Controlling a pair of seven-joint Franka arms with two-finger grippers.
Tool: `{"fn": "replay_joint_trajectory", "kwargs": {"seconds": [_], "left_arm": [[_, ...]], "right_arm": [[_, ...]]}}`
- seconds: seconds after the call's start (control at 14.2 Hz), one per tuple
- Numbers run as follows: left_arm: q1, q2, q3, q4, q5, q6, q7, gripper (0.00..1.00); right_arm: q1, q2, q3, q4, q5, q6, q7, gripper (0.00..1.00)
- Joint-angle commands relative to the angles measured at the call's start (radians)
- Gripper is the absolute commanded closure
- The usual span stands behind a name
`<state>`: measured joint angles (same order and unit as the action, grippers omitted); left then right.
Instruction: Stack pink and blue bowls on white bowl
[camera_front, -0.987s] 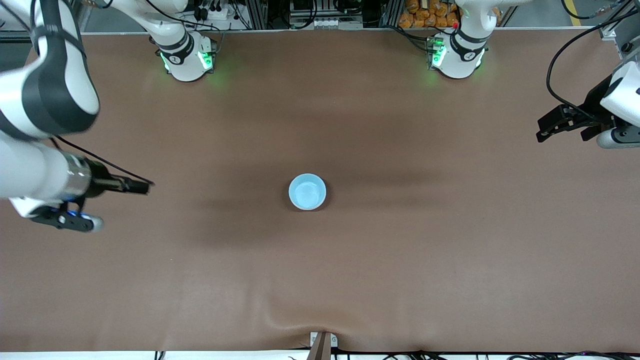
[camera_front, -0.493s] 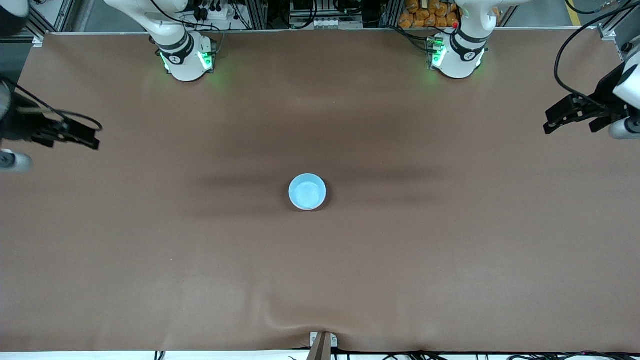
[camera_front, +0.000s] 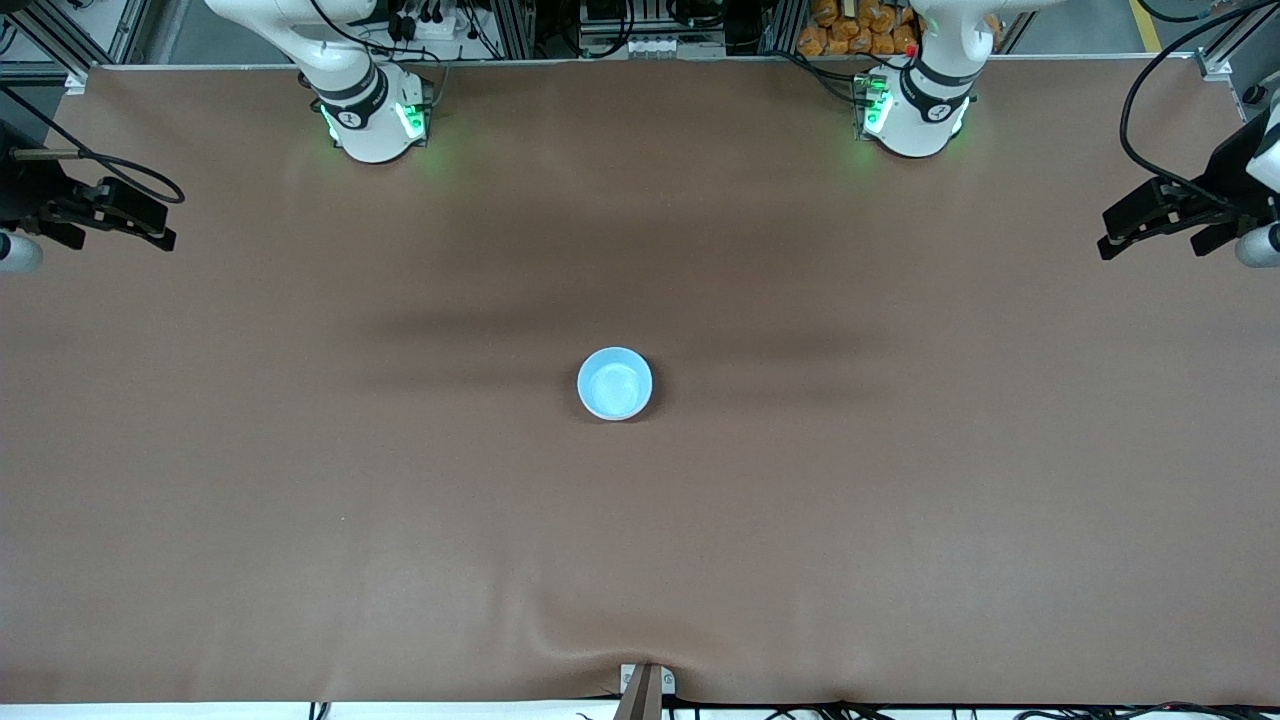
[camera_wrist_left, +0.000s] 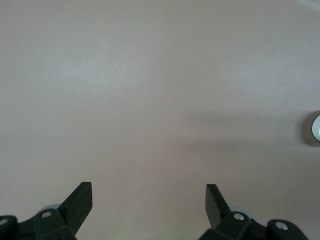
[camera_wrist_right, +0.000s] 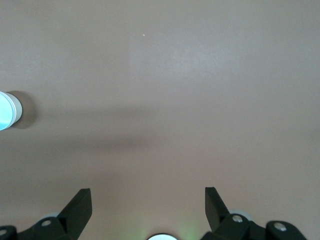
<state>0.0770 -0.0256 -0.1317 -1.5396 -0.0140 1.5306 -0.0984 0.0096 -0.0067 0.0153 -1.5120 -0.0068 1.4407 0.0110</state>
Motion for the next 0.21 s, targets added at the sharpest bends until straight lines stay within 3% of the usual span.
{"fn": "replay_joint_trajectory", "kwargs": {"seconds": [0.0,0.14], "left_arm": [[0.000,0.004,-0.003,0.022,-0.014,-0.029,0.017,0.00],[-0.003,0.003,-0.005,0.021,-0.012,-0.036,0.017,0.00]], "right_arm": [[0.063,0.024,-0.024,0.082,-0.041,-0.028,-0.016,0.00],[0.056,0.024,-0.060,0.085,-0.027,-0.056,-0.019,0.00]]}}
